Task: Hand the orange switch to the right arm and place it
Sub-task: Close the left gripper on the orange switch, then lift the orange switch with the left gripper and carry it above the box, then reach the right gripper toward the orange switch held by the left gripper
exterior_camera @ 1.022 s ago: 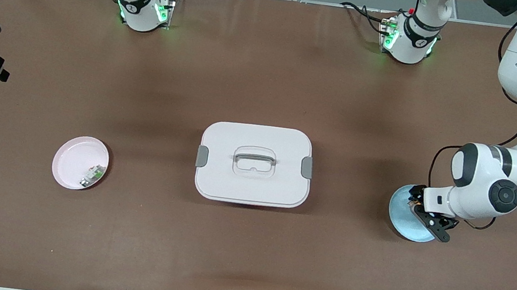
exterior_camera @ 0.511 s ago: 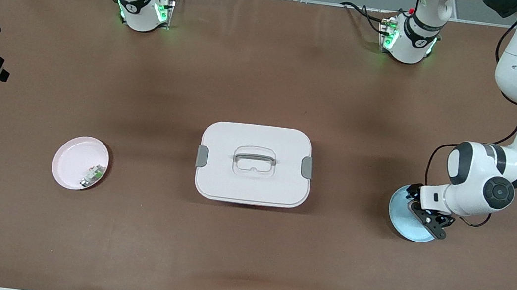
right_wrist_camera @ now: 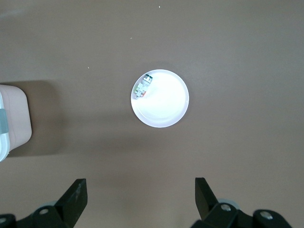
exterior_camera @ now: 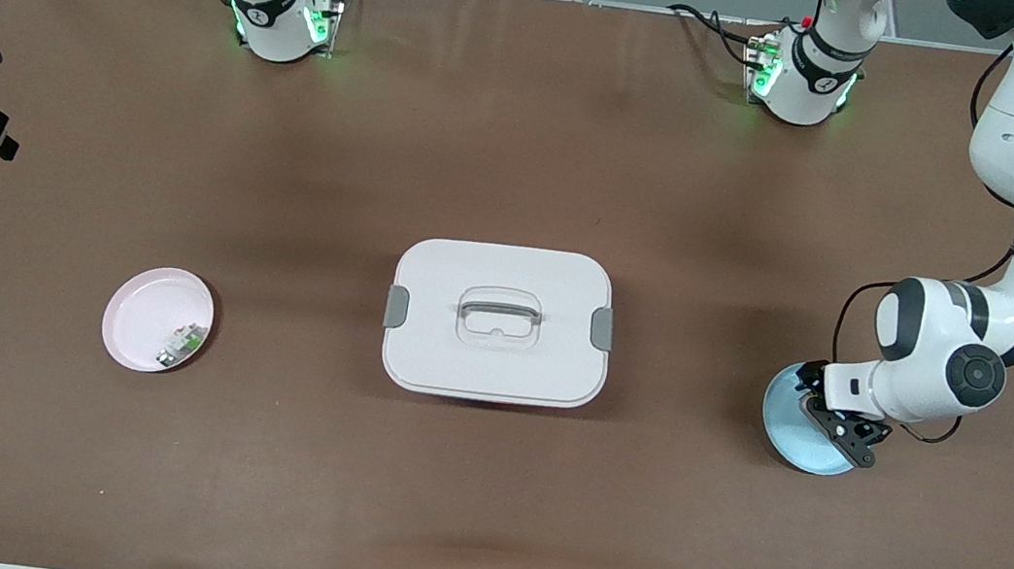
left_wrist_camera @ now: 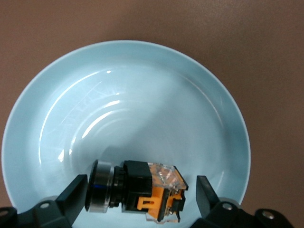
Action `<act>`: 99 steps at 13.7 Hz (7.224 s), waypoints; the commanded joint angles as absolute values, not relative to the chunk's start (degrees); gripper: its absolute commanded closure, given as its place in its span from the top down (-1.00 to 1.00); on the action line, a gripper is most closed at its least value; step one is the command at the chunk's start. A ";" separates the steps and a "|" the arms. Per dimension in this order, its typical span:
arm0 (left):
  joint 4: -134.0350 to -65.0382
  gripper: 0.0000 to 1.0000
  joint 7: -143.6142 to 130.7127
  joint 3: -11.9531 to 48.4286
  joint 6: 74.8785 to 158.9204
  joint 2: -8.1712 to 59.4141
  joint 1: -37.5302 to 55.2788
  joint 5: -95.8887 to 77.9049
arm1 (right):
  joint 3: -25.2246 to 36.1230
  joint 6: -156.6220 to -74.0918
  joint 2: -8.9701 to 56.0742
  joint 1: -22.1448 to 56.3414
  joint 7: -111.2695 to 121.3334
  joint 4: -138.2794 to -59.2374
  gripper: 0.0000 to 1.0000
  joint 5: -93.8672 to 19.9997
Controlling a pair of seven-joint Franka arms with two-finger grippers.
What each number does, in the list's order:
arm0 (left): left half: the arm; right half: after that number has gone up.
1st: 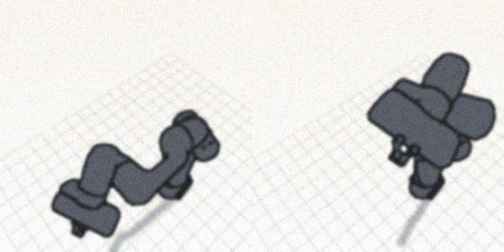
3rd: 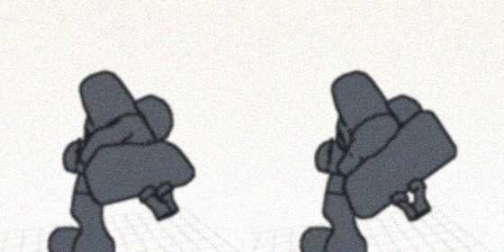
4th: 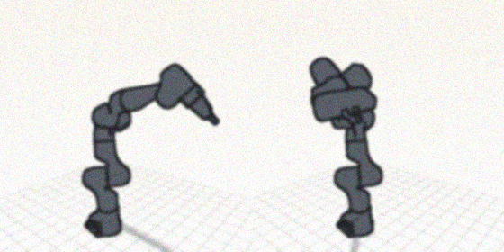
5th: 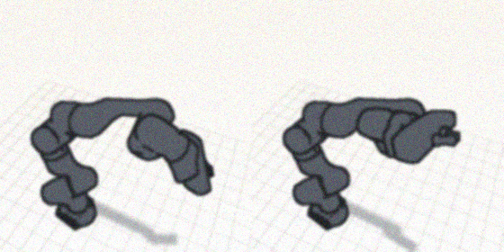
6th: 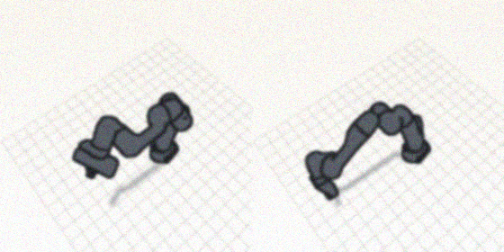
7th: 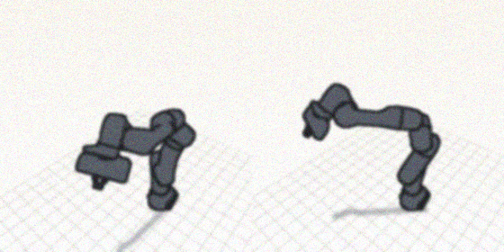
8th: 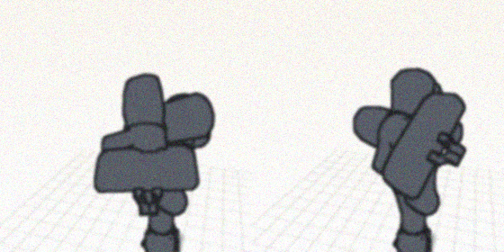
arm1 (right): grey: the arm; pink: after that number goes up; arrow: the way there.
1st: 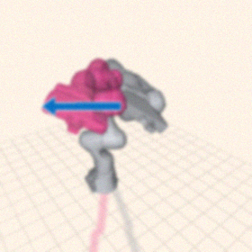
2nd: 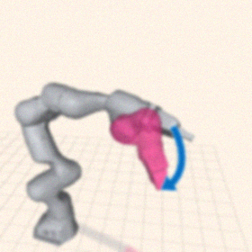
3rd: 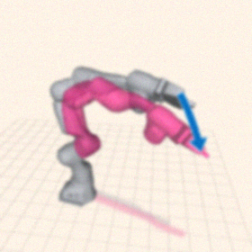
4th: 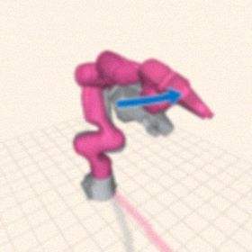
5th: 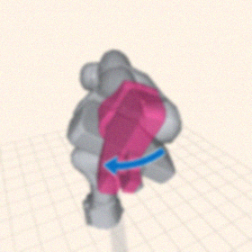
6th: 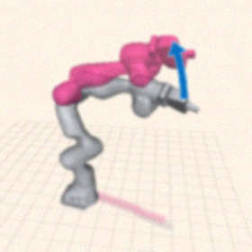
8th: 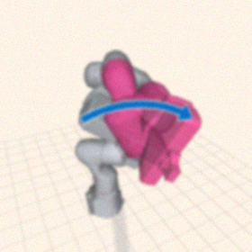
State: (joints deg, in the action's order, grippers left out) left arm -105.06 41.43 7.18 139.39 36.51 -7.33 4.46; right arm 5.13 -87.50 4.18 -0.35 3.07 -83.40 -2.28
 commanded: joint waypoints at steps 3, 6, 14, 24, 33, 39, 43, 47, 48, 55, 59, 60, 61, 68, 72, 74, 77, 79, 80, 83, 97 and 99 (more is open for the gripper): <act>-105.91 1.00 42.10 7.65 141.06 36.39 -7.91 4.75 | 5.01 -87.45 3.43 -0.61 2.99 -83.85 1.00 -1.85; -105.82 0.56 42.10 7.65 141.15 36.39 -7.91 4.75 | 5.01 -87.45 3.43 -0.53 2.99 -83.85 1.00 -2.02; -105.73 -0.22 39.83 7.65 140.63 35.69 -7.82 4.57 | 5.10 -87.36 3.43 -0.70 2.99 -83.85 1.00 -2.11; -97.85 -0.23 18.12 7.91 111.58 19.25 -7.12 3.00 | 5.19 -87.19 3.43 -0.97 2.99 -83.94 1.00 -2.11; -83.94 -0.30 -7.61 9.49 96.51 18.29 -7.30 -8.51 | 5.19 -83.67 3.16 -0.97 2.99 -80.86 1.00 -1.41; -83.85 -0.44 -25.21 13.35 96.59 17.40 -7.12 -19.41 | 5.45 -84.46 3.25 -1.32 2.90 -80.16 1.00 -1.50; -83.85 -0.44 -32.50 16.95 98.08 17.49 -6.94 -23.81 | 5.27 -84.12 3.43 -6.23 3.77 -80.16 1.00 -5.70; -83.85 -0.44 -43.12 22.14 103.52 17.58 -6.86 -28.91 | 5.10 -86.04 4.04 -7.47 7.91 -79.54 1.00 -6.41; -83.85 -0.44 -47.07 23.89 104.93 17.67 -6.77 -29.87 | 5.01 -86.83 4.22 -7.38 7.91 -79.45 1.00 -7.20; -84.11 -0.44 -75.80 30.50 117.31 18.63 1.13 -29.97 | 4.83 -86.40 5.45 -6.50 9.06 -80.15 1.00 -12.82; -84.11 -0.44 -91.90 30.23 124.53 20.30 6.67 -29.88 | 4.83 -88.85 5.27 -5.80 8.79 -84.98 1.00 -31.42; -84.11 -0.44 -94.72 30.23 126.02 21.00 7.81 -29.88 | 4.83 -89.47 5.19 -5.02 8.70 -86.03 1.00 -35.29; -84.20 -0.44 -98.23 30.23 127.78 21.27 8.78 -29.88 | 4.83 -91.91 4.92 -3.18 8.44 -87.00 1.00 -36.46; -83.94 -0.43 -117.83 29.97 137.71 25.13 15.37 -27.95 | 4.83 -103.45 4.39 7.64 4.14 -93.86 1.00 -47.19; -83.85 -0.43 -126.11 29.97 141.41 26.71 19.24 -22.69 | 4.75 -104.59 4.22 9.75 3.08 -97.11 1.00 -47.29; -83.85 -0.43 -128.57 29.88 142.99 27.68 21.17 -20.66 | 4.75 -103.72 4.39 10.80 3.69 -98.43 1.00 -47.37; -83.76 -0.43 -129.64 28.05 144.14 28.04 23.99 -19.78 | 4.75 -107.13 3.69 14.50 2.81 -102.30 1.00 -47.37; -83.67 -0.42 -129.73 27.16 144.23 28.04 25.57 -19.78 | 4.83 -107.84 3.87 16.34 2.73 -103.00 1.00 -47.37; -83.67 -0.42 -129.73 26.81 144.58 28.12 26.19 -19.69 | 4.83 -107.84 3.87 16.52 2.72 -103.53 1.00 -47.37; -83.67 -0.42 -129.55 26.72 144.84 28.04 26.81 -19.60 | 4.75 -109.85 1.86 17.74 0.02 -107.12 1.00 -47.37; -83.76 -0.41 -129.55 26.72 144.84 27.95 26.81 -18.02 | 4.83 -119.62 1.05 28.56 -11.07 -109.69 1.00 -46.49; -83.76 -0.41 -129.55 26.72 144.84 27.95 26.81 -18.02 | 4.83 -119.88 1.23 29.00 -11.16 -109.69 1.00 -46.49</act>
